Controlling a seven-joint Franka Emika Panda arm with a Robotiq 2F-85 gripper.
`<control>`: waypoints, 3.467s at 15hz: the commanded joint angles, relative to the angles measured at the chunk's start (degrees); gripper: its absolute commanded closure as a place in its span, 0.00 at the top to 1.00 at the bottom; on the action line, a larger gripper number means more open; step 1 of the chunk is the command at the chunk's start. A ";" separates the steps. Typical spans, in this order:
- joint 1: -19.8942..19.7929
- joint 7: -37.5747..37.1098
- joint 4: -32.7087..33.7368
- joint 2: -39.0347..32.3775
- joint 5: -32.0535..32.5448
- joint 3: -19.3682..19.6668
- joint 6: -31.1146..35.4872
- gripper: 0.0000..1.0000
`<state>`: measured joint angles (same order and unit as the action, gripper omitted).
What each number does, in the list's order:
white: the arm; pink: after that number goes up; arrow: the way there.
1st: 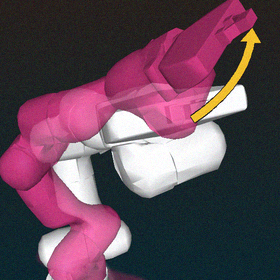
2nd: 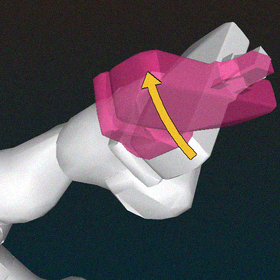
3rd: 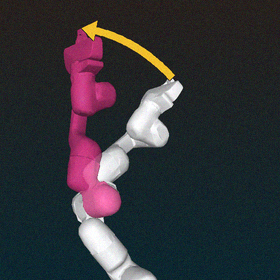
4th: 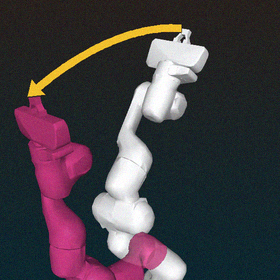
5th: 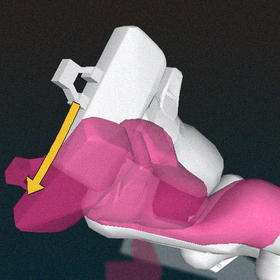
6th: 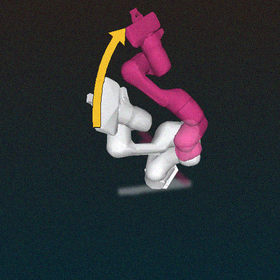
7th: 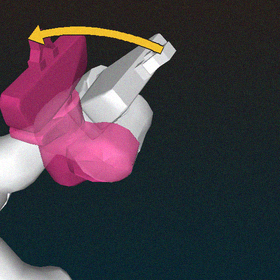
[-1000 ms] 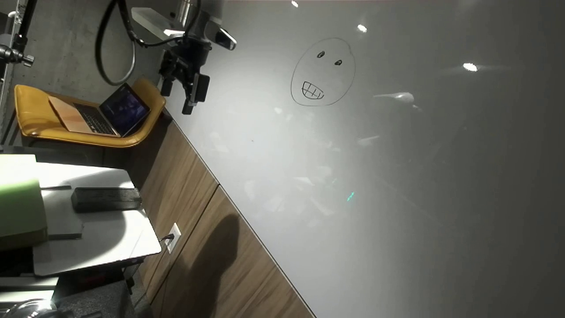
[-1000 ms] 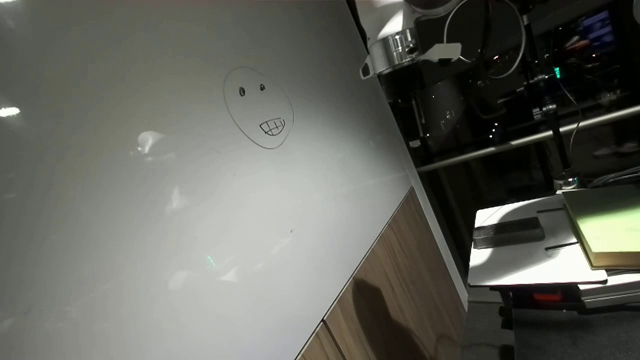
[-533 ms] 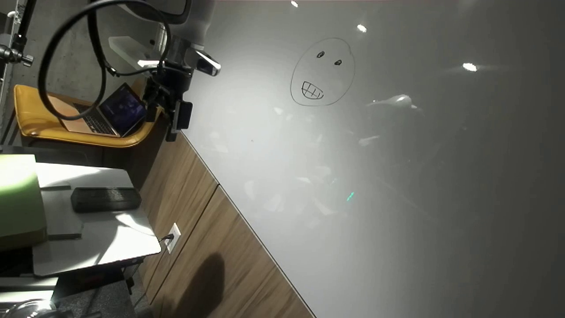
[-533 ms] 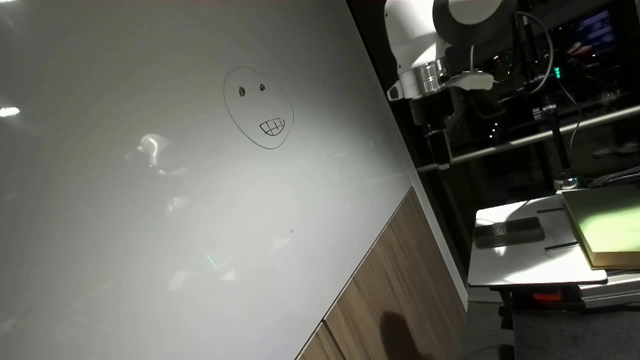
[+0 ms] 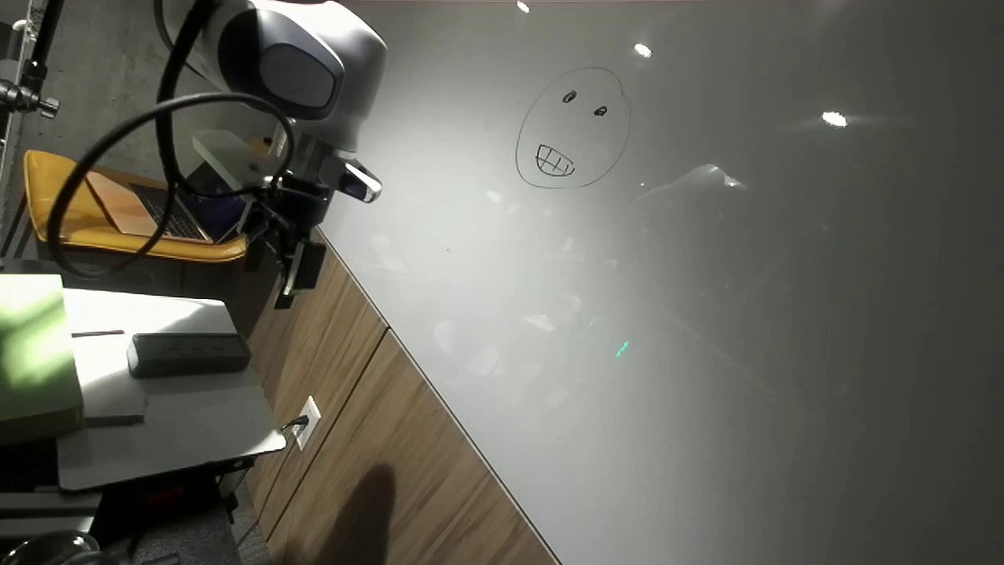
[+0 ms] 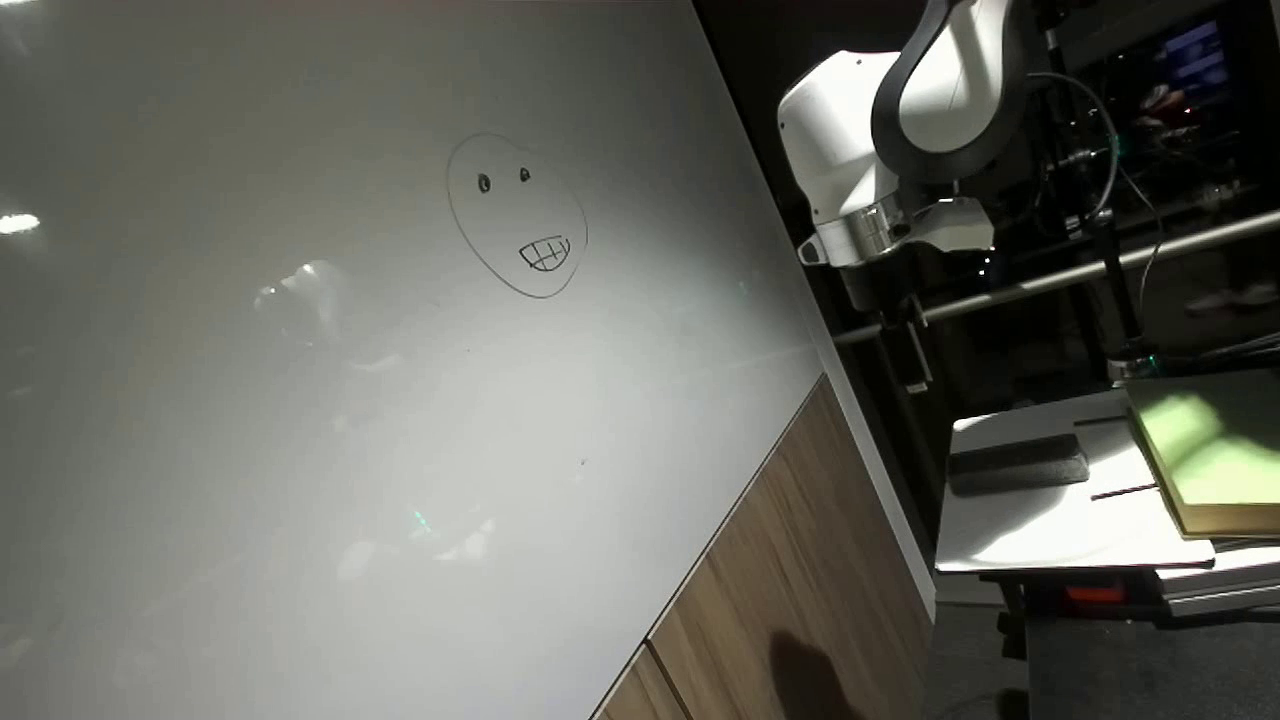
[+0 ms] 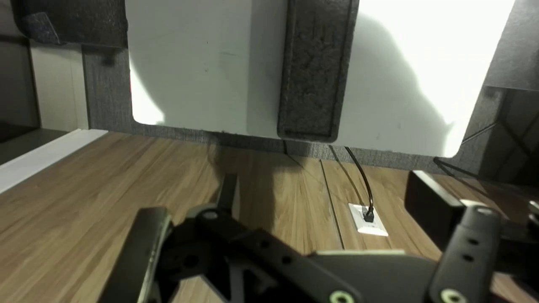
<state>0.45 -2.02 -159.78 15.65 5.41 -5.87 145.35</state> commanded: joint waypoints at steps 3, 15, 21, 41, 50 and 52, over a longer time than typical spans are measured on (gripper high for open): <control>-0.32 -3.05 0.07 -0.28 1.29 0.27 -2.32 1.00; 0.62 -1.55 0.37 -3.55 0.06 0.98 -4.42 1.00; 2.20 0.60 0.36 -9.81 -1.17 0.65 -1.28 1.00; 0.02 -9.52 2.51 -10.87 14.16 4.15 2.87 1.00; 3.71 -4.61 2.61 -11.19 2.08 1.38 -1.93 1.00; 3.14 -4.95 2.52 -12.07 3.35 1.71 -1.54 1.00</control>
<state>4.47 -7.35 -157.32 4.05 7.67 -4.49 144.68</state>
